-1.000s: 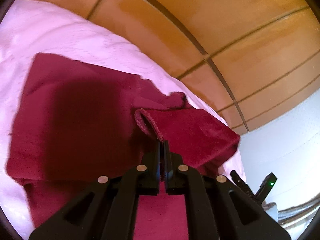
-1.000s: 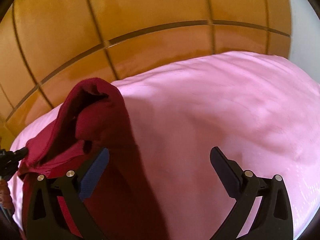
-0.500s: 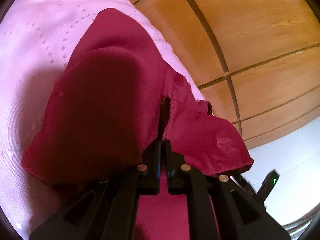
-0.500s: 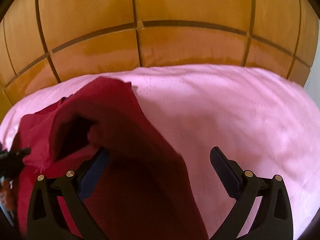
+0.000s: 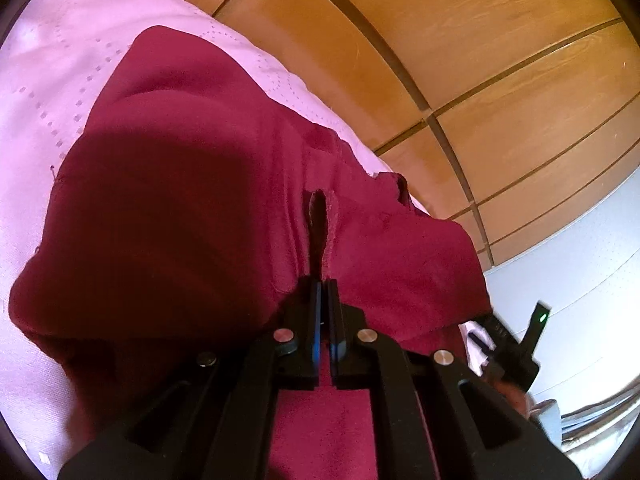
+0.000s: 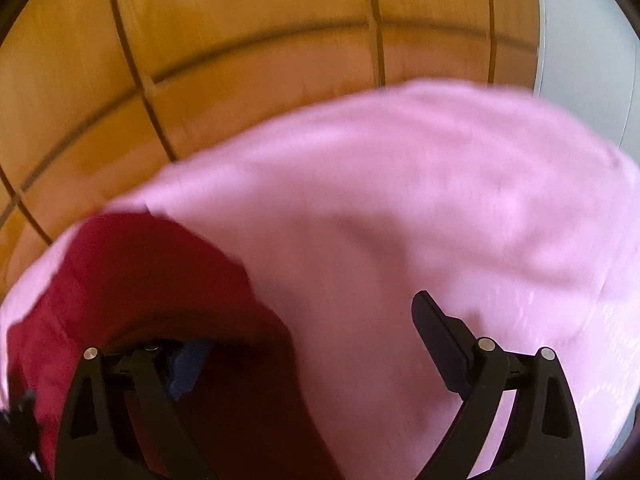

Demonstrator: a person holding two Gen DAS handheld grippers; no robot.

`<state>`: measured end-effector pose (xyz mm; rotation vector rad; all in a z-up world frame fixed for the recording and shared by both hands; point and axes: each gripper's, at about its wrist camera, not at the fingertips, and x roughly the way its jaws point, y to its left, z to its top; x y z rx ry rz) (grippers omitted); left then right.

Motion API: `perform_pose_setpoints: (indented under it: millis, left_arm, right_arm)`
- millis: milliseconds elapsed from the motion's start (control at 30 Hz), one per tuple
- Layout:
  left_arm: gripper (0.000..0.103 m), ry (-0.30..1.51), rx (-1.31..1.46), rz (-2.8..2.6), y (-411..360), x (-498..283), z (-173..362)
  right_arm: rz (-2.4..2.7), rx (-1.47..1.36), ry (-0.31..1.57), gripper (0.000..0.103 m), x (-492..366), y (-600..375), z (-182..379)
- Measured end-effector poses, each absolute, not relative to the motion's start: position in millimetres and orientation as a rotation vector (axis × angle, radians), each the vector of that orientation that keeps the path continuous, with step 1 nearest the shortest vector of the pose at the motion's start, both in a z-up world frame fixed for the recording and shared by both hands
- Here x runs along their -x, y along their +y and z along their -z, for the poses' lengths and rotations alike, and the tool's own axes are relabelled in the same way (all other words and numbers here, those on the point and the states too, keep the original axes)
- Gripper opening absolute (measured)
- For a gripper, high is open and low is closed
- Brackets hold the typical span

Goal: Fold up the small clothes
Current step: 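Lift the held side with the left tool and fold it over the shirt center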

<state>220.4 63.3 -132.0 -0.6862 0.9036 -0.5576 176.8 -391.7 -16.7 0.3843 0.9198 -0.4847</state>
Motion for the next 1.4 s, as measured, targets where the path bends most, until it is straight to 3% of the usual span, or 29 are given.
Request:
perform_pose_setpoints:
  millis: [167,333,567,733,900,1067,1167,1400]
  left_arm:
    - [0.002,0.896,0.676,0.545,63,-220,130]
    - [0.004,0.895,0.657,0.534,65,-217,130]
    - [0.005,0.887,0.657,0.525,68,-215,129]
    - [0.003,0.864,0.614,0.512,64,-211,126]
    - [0.003,0.854,0.626,0.510,68,-210,125]
    - [0.003,0.856,0.644,0.513,71,-211,127]
    - [0.003,0.856,0.644,0.512,71,-212,127]
    - [0.003,0.852,0.630,0.504,70,-211,126]
  right_arm:
    - [0.436,-0.490,0.942,0.094,-154,-403,15]
    - [0.319,-0.385,0.769,0.095,-134,-393,-36]
    - [0.316,-0.477,0.825,0.098,-174,-407,-40]
    - [0.310,-0.545,0.765,0.099,-193,-415,-50]
    - [0.193,-0.450,1.005,0.099,-230,-390,-20]
    - [0.126,-0.233,1.228,0.099,-203,-345,32]
    - [0.118,-0.228,1.176,0.099,-190,-346,20]
    - [0.130,-0.460,0.855,0.099,-214,-377,-61]
